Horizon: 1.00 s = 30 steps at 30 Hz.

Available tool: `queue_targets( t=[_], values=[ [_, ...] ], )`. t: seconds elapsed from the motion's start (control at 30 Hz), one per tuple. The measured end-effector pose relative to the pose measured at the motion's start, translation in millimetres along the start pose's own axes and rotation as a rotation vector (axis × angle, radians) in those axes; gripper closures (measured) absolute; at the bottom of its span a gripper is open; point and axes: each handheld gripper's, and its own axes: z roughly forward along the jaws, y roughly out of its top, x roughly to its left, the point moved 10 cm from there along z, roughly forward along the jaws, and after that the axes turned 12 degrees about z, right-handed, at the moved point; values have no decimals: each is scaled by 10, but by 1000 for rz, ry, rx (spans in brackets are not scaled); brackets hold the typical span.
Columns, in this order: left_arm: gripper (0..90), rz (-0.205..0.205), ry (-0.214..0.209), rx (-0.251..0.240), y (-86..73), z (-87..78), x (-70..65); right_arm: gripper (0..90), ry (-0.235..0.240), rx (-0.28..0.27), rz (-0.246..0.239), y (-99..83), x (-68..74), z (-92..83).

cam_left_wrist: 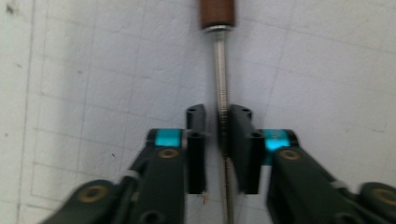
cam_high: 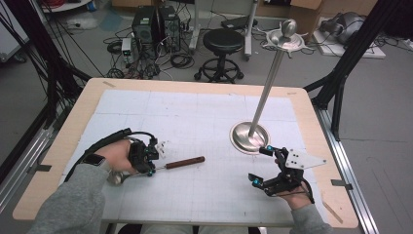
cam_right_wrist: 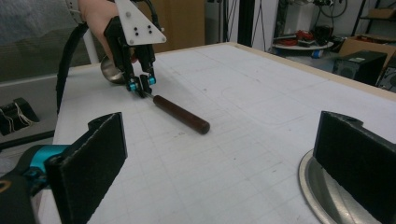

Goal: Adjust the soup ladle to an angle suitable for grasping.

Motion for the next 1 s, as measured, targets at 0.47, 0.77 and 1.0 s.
queue_targets(
  t=[0.47,0.77,1.0],
  values=[
    [843,12,95,-105,-34,-21,-39,15,-8,1,8,-12,-7,-26],
    [843,-33,155,-199,-3,-219,-40,15,-14,-3,6,-12,-12,-42],
    [843,-46,167,-276,45,-298,-134,15,-19,-1,7,-18,-5,-52]
  ],
)
